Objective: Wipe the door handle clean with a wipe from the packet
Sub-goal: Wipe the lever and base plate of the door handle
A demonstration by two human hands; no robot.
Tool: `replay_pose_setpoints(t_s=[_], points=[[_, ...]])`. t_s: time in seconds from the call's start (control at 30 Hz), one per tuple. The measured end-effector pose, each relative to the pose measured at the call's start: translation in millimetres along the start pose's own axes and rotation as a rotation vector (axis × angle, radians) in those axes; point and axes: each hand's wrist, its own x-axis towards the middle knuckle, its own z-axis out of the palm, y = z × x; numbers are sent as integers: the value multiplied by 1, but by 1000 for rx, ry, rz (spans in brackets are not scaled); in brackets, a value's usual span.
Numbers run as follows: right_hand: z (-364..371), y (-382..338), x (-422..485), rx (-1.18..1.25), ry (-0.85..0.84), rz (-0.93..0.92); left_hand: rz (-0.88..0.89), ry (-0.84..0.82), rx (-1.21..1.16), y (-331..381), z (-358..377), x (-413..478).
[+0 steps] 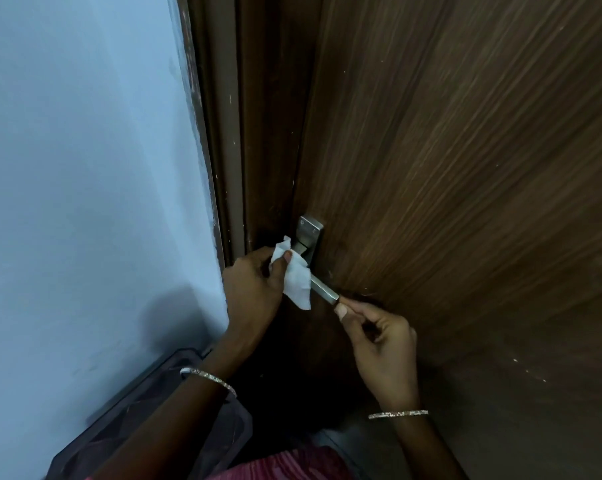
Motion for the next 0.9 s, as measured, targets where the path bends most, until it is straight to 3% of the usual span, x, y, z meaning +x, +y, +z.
replay_pose_setpoints(t_s=[0.27, 0.5, 0.7, 0.9], points=[[-4, -1, 11, -9, -39, -4, -36, -3, -24, 16, 14, 6], [2, 3, 15, 31, -30, 26, -355, 5, -277, 10, 15, -4], [2, 5, 19, 105, -54, 81, -181, 28, -212, 22, 24, -1], [2, 7, 18, 131, -76, 102, 11, 159, -55, 36, 35, -1]])
